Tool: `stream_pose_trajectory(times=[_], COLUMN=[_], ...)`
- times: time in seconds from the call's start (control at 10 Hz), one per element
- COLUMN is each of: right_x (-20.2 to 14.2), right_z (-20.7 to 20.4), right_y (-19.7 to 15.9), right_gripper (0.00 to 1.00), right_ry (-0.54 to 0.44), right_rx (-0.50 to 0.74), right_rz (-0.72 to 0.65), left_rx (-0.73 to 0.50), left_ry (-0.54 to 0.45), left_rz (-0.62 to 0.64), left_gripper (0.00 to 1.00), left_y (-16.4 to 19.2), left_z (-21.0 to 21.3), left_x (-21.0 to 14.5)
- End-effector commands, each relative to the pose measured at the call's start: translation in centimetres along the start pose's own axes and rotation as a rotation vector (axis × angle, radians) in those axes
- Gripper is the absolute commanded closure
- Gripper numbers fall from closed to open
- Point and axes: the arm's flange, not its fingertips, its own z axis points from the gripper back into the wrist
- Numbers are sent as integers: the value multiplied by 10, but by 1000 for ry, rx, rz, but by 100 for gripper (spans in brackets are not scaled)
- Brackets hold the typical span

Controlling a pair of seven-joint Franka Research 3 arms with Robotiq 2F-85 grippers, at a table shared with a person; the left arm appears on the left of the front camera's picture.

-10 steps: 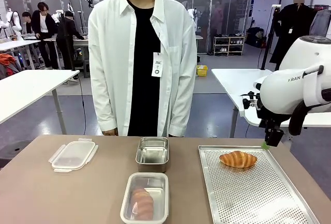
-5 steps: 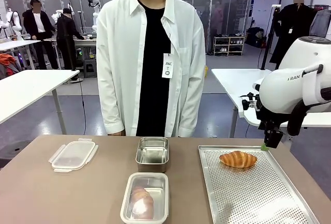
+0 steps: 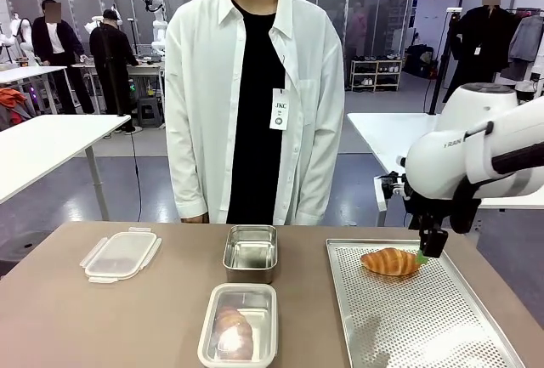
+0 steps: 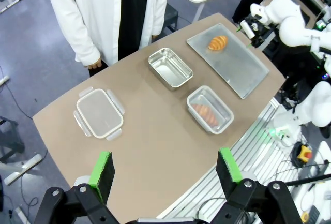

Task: Place the bread into the airtight container.
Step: Pick up a Butter Roll and place it into an empty Airtight Container.

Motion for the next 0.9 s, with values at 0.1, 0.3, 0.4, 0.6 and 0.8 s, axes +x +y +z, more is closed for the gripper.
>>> stream_pose_trajectory(times=[0.1,0.3,0.4,0.6,0.8], right_x=[11,19,22,21,21], right_z=[-21,-32,-38,-51,-64], right_y=[-27,-37,-42,-55,-65], right_gripper=[0,0,0,0,0], right_ry=[37,42,41,47,52], right_rx=[8,-23,5,36,38], right_rz=[73,79,78,59,18], left_rx=[-7,-7,-7,-7,-7], left_ry=[-2,-2,-2,-2,-2], left_rz=[-8,-8,-8,-8,-8], left_gripper=[0,0,0,0,0], left_y=[-1,-1,-1,-1,-1], left_z=[0,0,0,0,0], left_x=[0,0,0,0,0])
